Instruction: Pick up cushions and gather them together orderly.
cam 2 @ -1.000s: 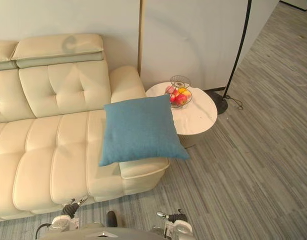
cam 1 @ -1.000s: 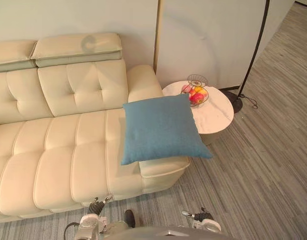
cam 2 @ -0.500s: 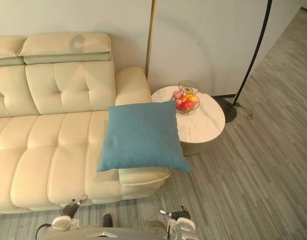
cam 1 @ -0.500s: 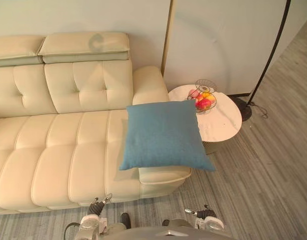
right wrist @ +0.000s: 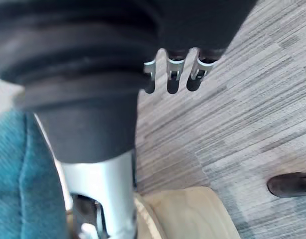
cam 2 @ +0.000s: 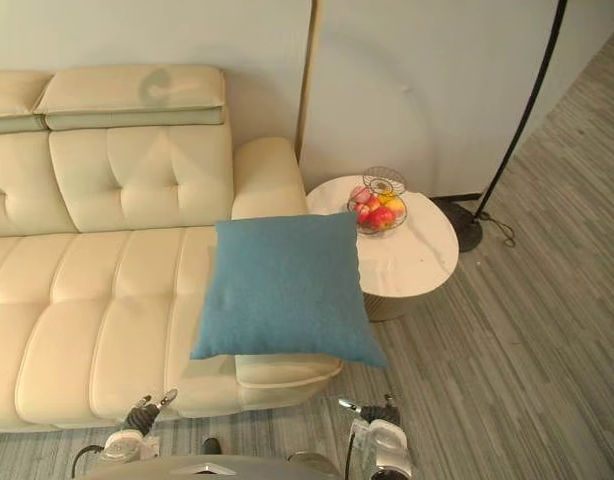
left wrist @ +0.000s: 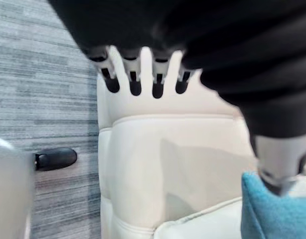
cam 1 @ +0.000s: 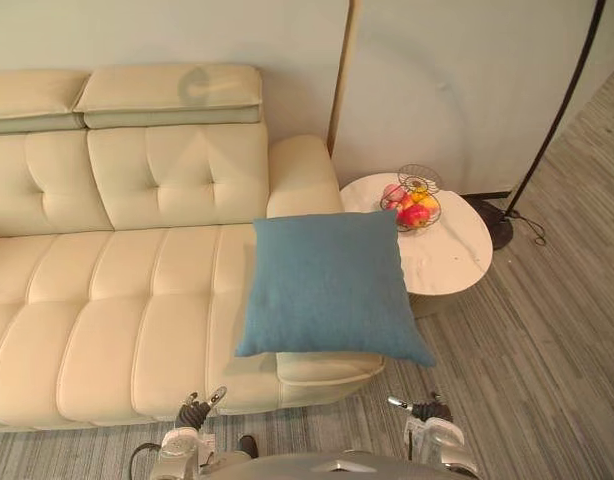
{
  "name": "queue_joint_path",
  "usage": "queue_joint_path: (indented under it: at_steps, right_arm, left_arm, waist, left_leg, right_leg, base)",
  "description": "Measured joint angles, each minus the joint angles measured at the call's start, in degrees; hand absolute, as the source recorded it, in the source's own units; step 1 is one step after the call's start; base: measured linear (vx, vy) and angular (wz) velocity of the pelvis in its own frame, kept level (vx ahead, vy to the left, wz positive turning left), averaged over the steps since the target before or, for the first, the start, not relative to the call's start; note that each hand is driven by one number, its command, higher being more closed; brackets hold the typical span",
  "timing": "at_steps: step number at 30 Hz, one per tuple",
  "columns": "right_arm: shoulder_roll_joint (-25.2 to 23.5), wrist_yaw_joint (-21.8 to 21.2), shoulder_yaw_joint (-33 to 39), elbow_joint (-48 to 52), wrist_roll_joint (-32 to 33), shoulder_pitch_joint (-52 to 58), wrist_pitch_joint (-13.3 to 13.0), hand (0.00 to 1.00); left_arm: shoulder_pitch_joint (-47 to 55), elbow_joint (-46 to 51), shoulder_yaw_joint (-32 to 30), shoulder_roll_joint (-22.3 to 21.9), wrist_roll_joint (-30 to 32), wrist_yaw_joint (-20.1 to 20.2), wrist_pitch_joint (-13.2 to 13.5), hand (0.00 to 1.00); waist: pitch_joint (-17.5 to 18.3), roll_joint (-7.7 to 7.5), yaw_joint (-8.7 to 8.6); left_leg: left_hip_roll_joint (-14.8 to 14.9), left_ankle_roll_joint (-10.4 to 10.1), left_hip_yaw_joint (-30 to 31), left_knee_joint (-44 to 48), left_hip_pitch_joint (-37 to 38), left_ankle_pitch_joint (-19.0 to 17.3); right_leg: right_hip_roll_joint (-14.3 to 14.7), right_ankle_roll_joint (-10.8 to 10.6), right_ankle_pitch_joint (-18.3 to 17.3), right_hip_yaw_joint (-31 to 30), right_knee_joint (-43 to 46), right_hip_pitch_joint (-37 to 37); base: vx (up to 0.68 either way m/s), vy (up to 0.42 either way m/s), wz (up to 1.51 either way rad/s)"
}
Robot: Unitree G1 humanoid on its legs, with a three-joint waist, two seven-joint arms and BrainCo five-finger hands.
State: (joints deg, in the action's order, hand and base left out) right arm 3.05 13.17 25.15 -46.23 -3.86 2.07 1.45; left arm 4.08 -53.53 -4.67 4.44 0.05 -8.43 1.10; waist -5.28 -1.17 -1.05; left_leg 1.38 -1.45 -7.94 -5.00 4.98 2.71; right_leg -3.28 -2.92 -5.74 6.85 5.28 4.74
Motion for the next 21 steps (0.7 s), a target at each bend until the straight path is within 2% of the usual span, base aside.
queue_joint_path:
  at_steps: [2, 3, 6, 12, 18, 21]
  right_arm:
    - [0.0, 0.1, 1.0, 1.8, 0.0, 0.2, 0.0, 0.00]
    - [0.5, 0.4, 2.7, 5.8, -0.1, 1.2, 0.0, 0.00]
    - [1.8, 1.3, 3.2, 9.8, -0.6, 2.0, 0.1, 0.00]
    - [5.1, 2.4, 4.7, 17.4, -2.5, 1.8, 0.0, 0.00]
    - [6.1, 2.3, 4.0, 22.0, -3.3, 0.3, 0.2, 0.00]
    - [8.8, 1.8, 0.2, 23.0, -3.2, -2.4, 0.1, 0.00]
  left_arm:
    - [0.0, 1.1, -0.3, 0.5, 0.0, 0.0, 0.0, 0.00]
    - [0.1, 3.2, -2.2, 1.3, -0.3, 0.0, 0.0, 0.00]
    - [0.5, 5.6, -4.3, 1.8, -1.5, -0.2, 0.0, 0.00]
    - [0.9, 11.2, -4.5, 3.3, -2.2, -1.2, 0.1, 0.00]
    - [0.2, 14.8, -4.3, 4.2, -2.2, -1.3, 0.1, 0.00]
    - [-1.7, 15.6, -3.5, 5.2, -2.3, -1.3, 0.1, 0.00]
  waist:
    - [0.0, 0.01, -0.34]
    - [0.1, 0.34, -0.92]
    - [0.3, 0.74, -0.90]
    - [1.1, 1.54, -1.47]
    - [1.4, 1.68, -1.79]
    - [1.4, 1.75, -2.11]
  left_leg:
    - [-0.1, 0.0, -0.1, 0.0, -0.3, 0.0]
    - [0.0, 0.0, -0.7, 0.0, -1.0, 0.0]
    - [0.1, -0.2, -1.6, 0.0, -1.1, -0.1]
    - [0.1, 0.0, -2.9, 0.0, -2.0, -0.2]
    - [0.0, 0.3, -3.2, 0.0, -2.3, 0.0]
    - [0.0, 0.3, -3.3, 0.0, -2.6, 0.1]
  right_leg:
    - [-0.1, 0.0, 0.0, -0.1, -0.1, -0.4]
    - [0.0, -0.1, 0.6, -0.4, -0.2, -1.3]
    - [0.1, 0.0, 0.8, -1.6, -0.5, -2.1]
    - [0.3, -0.3, 2.2, -3.1, -3.0, -2.5]
    - [0.2, -0.5, 3.7, -3.4, -4.0, -2.4]
    - [0.3, -0.6, 3.8, -3.4, -4.2, -2.5]
  base:
    - [-0.12, 0.010, -0.07]
    - [-0.14, 0.010, -0.10]
    - [-0.12, 0.012, -0.20]
    - [-0.06, 0.018, -0.13]
    - [0.06, -0.001, -0.05]
    - [0.08, -0.008, -0.03]
